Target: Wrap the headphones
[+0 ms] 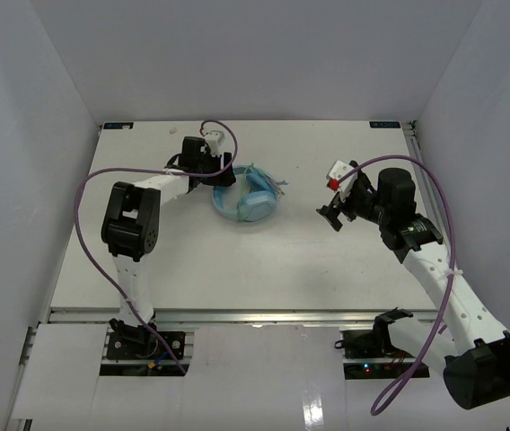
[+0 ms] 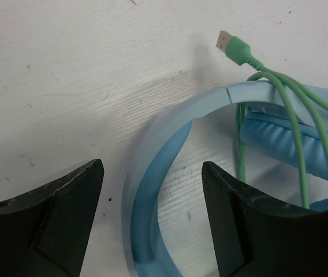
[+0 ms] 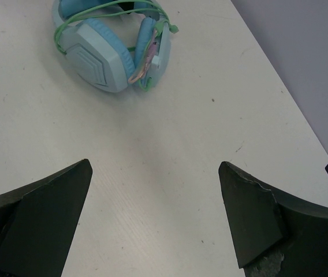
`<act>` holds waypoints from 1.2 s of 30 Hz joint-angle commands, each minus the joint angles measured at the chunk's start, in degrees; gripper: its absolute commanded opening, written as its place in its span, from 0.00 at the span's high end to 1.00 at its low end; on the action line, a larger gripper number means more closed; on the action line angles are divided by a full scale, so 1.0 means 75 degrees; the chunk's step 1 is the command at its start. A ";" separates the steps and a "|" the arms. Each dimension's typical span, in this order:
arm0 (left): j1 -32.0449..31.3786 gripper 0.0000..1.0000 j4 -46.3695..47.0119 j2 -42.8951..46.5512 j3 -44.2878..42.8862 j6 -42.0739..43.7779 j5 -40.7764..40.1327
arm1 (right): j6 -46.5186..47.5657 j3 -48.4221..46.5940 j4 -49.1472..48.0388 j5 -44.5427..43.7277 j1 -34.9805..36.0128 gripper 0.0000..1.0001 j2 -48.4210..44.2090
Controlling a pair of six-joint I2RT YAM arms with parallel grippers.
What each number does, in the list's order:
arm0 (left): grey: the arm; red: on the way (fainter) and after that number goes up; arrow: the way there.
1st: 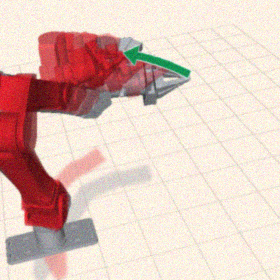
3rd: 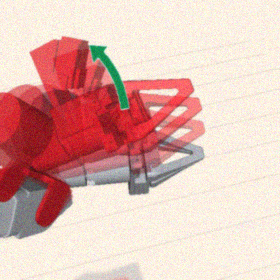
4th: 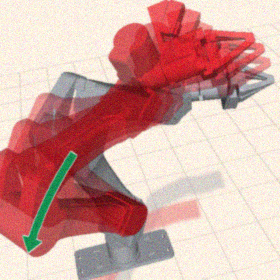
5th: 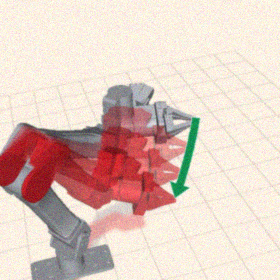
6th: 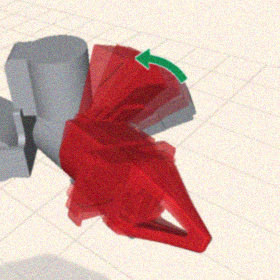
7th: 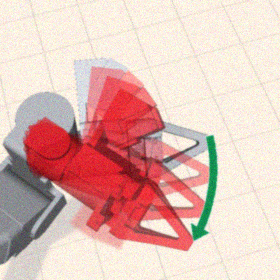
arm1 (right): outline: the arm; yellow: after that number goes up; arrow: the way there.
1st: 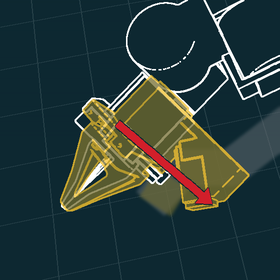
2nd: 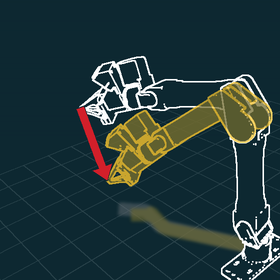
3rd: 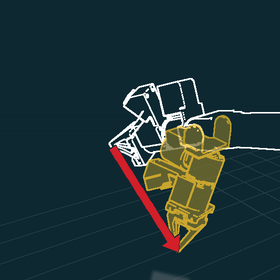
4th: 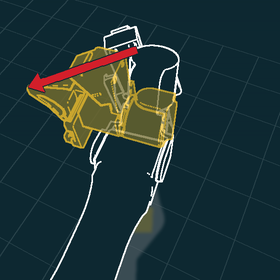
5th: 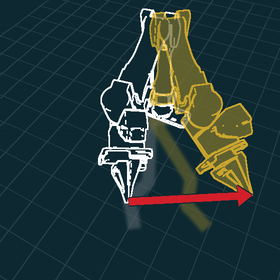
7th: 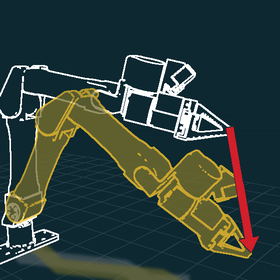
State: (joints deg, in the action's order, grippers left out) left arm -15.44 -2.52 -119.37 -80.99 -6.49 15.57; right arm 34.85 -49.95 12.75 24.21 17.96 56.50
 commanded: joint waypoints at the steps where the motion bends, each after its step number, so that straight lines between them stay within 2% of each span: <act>1: 0.0070 0.16 0.0023 0.0981 0.0020 -0.0014 -0.0066 | -0.0065 0.0031 -0.0083 0.0121 -0.0069 0.03 -0.0240; 8: 0.0210 0.13 -0.0238 0.1563 0.0227 0.0186 -0.0391 | -0.0130 0.0051 -0.0012 -0.0020 -0.0098 0.05 -0.0293; 11: 0.0283 0.12 -0.0246 0.2092 0.0592 0.0225 -0.0439 | -0.0413 0.0018 0.0019 -0.0145 -0.0126 0.09 -0.0335; 15: 0.0289 0.07 -0.0199 0.3039 0.1178 0.0120 -0.0637 | -0.0910 -0.0077 0.0054 -0.0514 -0.0218 0.10 -0.0373; 19: 0.0289 0.02 -0.0250 0.5043 0.1965 -0.0391 -0.0848 | -0.1565 -0.0269 0.0301 -0.0887 -0.0287 0.10 -0.0351; 24: 0.0289 0.02 -0.0261 0.7815 0.3321 -0.1208 0.0147 | -0.2272 -0.0441 0.0749 -0.1048 -0.0322 0.10 -0.0470; 27: 0.0287 0.02 -0.0552 1.0038 0.4407 -0.1608 0.0549 | -0.2769 -0.0445 0.0919 -0.1334 -0.0352 0.10 -0.0619; 33: 0.0289 0.02 -0.1933 1.2249 0.5172 -0.1445 0.0483 | -0.3318 -0.0441 0.0972 -0.2235 -0.0634 0.10 -0.0909; 36: 0.0289 0.02 -0.2318 1.2902 0.5258 -0.1326 0.0373 | -0.3445 -0.0440 0.0972 -0.2162 -0.0866 0.10 -0.1118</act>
State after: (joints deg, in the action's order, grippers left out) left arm -13.34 -10.68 -26.20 -43.53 -16.60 18.50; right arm 12.88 -50.85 20.12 10.61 13.49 50.58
